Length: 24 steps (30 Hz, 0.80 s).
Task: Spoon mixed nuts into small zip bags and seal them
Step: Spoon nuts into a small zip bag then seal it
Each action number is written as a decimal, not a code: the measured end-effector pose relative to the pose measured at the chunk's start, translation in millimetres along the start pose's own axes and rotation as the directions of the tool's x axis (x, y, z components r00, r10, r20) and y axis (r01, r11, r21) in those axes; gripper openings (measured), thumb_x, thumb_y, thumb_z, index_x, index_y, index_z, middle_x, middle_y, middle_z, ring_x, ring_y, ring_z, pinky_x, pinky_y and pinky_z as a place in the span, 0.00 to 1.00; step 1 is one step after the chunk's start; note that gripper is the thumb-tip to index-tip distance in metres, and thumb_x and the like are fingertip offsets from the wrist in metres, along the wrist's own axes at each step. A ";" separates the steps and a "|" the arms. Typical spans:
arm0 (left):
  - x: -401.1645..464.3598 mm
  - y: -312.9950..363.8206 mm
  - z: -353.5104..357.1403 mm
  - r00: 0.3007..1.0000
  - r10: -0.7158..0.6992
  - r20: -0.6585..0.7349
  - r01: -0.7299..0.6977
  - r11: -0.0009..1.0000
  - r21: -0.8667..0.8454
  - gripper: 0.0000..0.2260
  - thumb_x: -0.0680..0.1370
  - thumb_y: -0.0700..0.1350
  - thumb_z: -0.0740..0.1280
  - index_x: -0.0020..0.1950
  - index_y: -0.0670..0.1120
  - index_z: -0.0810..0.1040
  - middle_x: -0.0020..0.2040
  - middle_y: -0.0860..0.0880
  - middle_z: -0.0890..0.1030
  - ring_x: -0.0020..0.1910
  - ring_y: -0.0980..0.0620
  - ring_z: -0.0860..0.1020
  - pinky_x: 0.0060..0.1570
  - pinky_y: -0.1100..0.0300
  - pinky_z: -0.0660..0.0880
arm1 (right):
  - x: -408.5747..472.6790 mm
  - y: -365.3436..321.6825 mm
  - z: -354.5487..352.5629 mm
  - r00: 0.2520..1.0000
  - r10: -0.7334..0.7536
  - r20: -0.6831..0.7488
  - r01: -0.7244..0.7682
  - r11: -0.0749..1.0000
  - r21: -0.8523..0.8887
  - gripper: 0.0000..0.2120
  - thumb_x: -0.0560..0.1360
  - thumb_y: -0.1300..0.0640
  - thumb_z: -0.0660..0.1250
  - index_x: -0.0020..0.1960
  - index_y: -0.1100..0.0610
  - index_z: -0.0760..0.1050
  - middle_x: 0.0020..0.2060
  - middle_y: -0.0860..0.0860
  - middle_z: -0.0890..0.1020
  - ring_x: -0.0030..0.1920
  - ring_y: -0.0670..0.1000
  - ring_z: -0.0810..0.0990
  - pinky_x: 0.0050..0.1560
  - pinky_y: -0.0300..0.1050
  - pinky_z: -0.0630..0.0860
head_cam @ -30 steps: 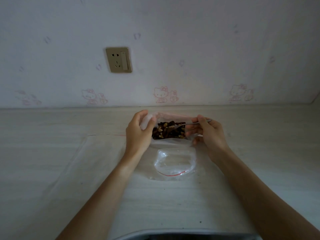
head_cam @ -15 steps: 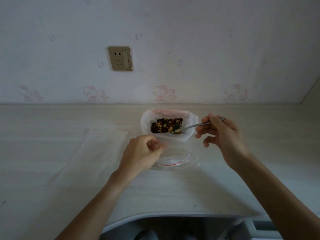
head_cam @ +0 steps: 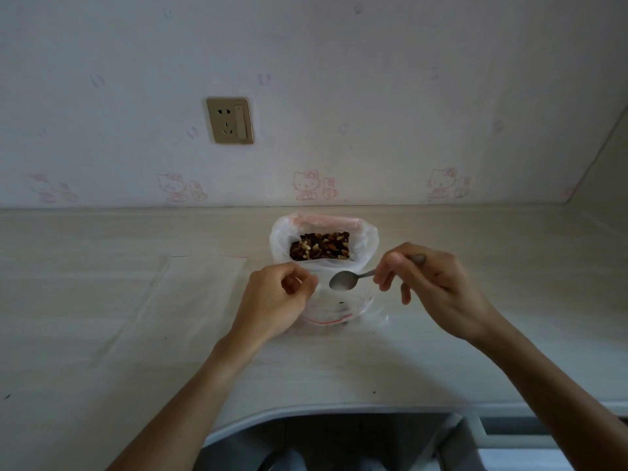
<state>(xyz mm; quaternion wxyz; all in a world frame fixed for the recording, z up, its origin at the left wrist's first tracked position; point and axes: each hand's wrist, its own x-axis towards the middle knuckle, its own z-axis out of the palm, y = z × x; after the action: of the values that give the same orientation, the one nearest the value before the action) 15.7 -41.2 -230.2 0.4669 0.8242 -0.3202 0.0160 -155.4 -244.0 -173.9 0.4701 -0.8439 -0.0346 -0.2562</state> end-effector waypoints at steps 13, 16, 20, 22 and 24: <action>60.8 4.8 -4.2 0.940 -0.303 -0.154 0.334 0.908 0.253 0.29 0.79 0.68 0.62 0.66 0.45 0.72 0.62 0.46 0.78 0.60 0.41 0.78 0.55 0.50 0.73 | 81.4 39.1 29.5 0.845 0.343 -0.411 -0.259 0.934 0.246 0.19 0.87 0.52 0.57 0.44 0.61 0.75 0.32 0.59 0.82 0.29 0.54 0.79 0.25 0.41 0.70; 62.3 -3.4 7.3 0.957 -0.252 -0.147 0.287 0.904 0.317 0.22 0.80 0.65 0.62 0.53 0.46 0.73 0.51 0.46 0.79 0.56 0.39 0.79 0.46 0.52 0.71 | 83.6 57.8 40.9 0.827 0.341 -0.447 -0.275 0.939 0.207 0.20 0.87 0.53 0.56 0.41 0.61 0.75 0.30 0.59 0.80 0.25 0.51 0.76 0.25 0.36 0.68; 63.2 -12.5 10.6 0.964 -0.180 -0.195 0.227 0.940 0.253 0.16 0.81 0.58 0.66 0.47 0.46 0.72 0.45 0.47 0.78 0.50 0.38 0.79 0.43 0.51 0.71 | 80.9 75.3 44.3 0.848 0.373 -0.375 -0.304 0.924 0.231 0.18 0.86 0.53 0.59 0.41 0.58 0.77 0.31 0.56 0.84 0.23 0.50 0.75 0.24 0.35 0.68; 64.8 -13.0 12.7 0.964 -0.163 -0.208 0.193 0.972 0.132 0.15 0.81 0.55 0.68 0.43 0.45 0.73 0.39 0.48 0.78 0.43 0.40 0.78 0.40 0.52 0.69 | 81.8 76.9 48.1 0.854 0.416 -0.313 -0.338 0.900 0.274 0.17 0.86 0.55 0.60 0.42 0.59 0.79 0.32 0.55 0.86 0.21 0.48 0.74 0.22 0.35 0.67; 65.8 -12.3 15.1 0.964 -0.144 -0.222 0.158 0.986 0.047 0.17 0.81 0.52 0.70 0.38 0.44 0.71 0.33 0.50 0.74 0.36 0.46 0.74 0.37 0.53 0.65 | 82.0 76.3 53.2 0.850 0.453 -0.268 -0.359 0.872 0.333 0.16 0.85 0.57 0.61 0.43 0.61 0.79 0.32 0.54 0.86 0.20 0.48 0.73 0.21 0.36 0.67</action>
<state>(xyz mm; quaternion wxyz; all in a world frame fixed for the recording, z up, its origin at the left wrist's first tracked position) 70.6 -82.4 -226.6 0.4721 0.8541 -0.2027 0.0809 -40.3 -258.3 -217.7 0.6234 -0.7028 0.1924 -0.2836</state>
